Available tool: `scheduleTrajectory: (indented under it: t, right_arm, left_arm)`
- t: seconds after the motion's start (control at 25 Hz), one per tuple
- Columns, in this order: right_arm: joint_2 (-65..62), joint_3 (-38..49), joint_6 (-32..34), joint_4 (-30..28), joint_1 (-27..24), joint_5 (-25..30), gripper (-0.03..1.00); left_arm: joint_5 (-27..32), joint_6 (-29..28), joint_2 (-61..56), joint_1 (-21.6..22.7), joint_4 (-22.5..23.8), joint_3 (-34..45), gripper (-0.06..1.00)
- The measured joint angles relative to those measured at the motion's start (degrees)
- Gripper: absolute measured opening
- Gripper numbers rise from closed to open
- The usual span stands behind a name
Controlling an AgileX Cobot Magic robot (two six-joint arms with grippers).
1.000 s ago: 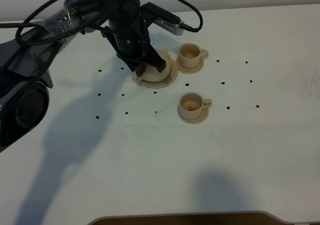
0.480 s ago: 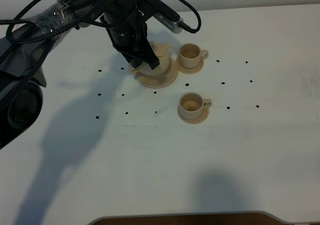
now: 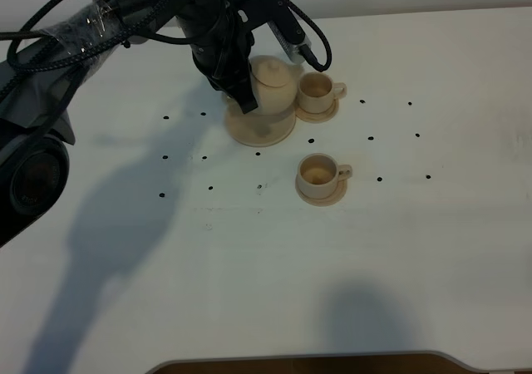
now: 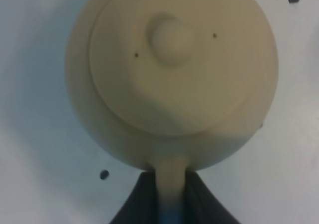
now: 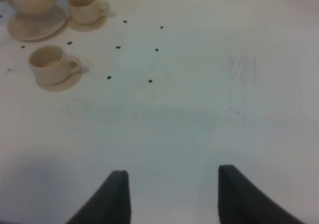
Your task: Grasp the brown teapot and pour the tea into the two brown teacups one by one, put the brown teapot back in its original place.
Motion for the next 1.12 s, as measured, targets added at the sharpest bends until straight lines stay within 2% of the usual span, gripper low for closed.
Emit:
scheduleTrajectory:
  t: [0.12,0.24,0.36,0.48,0.56,0.88,1.12]
  right_arm:
    - [0.00,0.00,0.00,0.00,0.00,0.00,0.40]
    - [0.00,0.00,0.00,0.00,0.00,0.00,0.40]
    - [0.00,0.00,0.00,0.00,0.00,0.00,0.40]
    - [0.00,0.00,0.00,0.00,0.00,0.00,0.40]
    - [0.00,0.00,0.00,0.00,0.00,0.00,0.40]
    - [0.00,0.00,0.05,0.00,0.00,0.00,0.40]
    - [0.00,0.00,0.05,0.00,0.00,0.00,0.40]
  left_arm:
    - [-0.62,1.02,0.00,0.00,-0.61,0.00,0.13]
    - [-0.57,-0.37,0.00,0.31,-2.53,0.00,0.13]
    - [0.39,-5.46,0.00,0.96,-4.90,0.00,0.13]
    - [1.17,-12.04,0.00,1.31,-5.18,0.00,0.13]
    - [1.17,-14.37,0.00,1.50,-5.31,0.00,0.12]
    - [2.15,-18.51,0.00,1.67,-5.43,0.05,0.12]
    - [1.52,-18.96,0.00,1.67,-5.55,0.05,0.12]
